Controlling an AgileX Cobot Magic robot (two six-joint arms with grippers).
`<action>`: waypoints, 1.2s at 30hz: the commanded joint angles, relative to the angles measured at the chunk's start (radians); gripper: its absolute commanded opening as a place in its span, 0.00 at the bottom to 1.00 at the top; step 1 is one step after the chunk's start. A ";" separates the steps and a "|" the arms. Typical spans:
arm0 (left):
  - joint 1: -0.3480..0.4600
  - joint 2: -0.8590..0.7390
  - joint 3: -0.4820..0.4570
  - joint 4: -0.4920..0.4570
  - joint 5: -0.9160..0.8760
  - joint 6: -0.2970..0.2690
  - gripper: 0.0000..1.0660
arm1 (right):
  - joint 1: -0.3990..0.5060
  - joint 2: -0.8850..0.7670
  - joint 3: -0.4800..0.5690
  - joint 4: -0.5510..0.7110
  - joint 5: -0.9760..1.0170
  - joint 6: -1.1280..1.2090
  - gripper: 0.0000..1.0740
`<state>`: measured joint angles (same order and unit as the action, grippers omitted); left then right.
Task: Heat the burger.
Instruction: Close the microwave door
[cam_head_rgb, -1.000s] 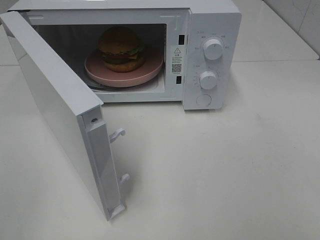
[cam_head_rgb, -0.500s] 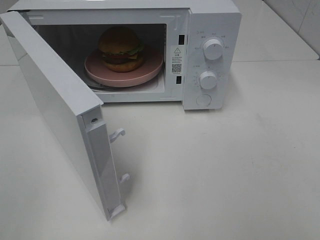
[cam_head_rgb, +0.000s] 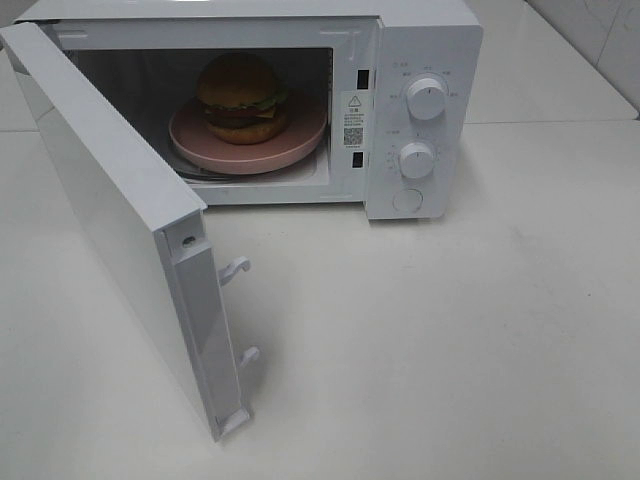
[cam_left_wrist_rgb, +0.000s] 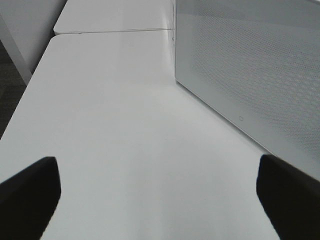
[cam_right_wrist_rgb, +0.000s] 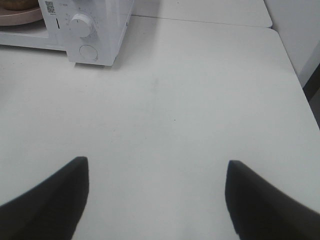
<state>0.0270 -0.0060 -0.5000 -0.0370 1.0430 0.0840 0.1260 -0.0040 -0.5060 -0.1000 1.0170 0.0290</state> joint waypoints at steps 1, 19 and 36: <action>0.001 -0.014 -0.028 0.000 -0.020 -0.014 0.93 | -0.008 -0.027 0.003 -0.001 -0.011 0.000 0.68; 0.001 0.249 -0.067 0.019 -0.293 -0.013 0.49 | -0.008 -0.027 0.003 -0.001 -0.011 0.000 0.68; 0.001 0.493 -0.041 0.020 -0.592 -0.009 0.00 | -0.008 -0.027 0.003 -0.001 -0.011 0.000 0.68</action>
<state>0.0270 0.4680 -0.5570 -0.0140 0.5350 0.0800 0.1260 -0.0040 -0.5060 -0.1000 1.0170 0.0290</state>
